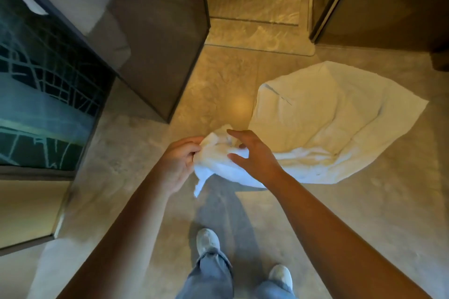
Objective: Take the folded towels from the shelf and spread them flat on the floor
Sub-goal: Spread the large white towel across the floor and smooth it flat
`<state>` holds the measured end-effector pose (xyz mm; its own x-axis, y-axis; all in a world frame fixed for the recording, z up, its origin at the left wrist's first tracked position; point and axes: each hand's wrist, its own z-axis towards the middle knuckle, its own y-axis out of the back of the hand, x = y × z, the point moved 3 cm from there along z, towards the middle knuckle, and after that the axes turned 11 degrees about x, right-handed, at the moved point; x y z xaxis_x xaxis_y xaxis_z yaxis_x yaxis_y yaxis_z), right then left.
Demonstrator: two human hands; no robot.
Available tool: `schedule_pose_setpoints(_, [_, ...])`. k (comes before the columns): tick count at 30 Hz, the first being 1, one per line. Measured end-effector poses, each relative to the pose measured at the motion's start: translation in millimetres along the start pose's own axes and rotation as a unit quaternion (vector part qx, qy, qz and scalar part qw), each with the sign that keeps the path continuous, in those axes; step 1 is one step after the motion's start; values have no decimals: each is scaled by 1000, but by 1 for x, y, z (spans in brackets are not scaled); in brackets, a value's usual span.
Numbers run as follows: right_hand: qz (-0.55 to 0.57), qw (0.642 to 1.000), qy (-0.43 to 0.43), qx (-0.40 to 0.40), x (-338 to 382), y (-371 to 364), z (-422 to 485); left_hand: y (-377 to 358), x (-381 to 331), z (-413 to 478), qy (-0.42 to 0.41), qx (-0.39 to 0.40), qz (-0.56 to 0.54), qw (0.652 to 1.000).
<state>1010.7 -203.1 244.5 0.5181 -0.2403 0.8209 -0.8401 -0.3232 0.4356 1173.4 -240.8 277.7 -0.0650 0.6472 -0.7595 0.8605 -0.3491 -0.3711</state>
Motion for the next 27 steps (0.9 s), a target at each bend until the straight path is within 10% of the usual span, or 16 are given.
schedule_pose_setpoints(12, [-32,999,27,24,55,54,133,34,-113,81,65,-28,188,980])
schedule_pose_setpoints(27, [31,987,21,-159,53,183,270,6,-219,249,-97,-53,177,978])
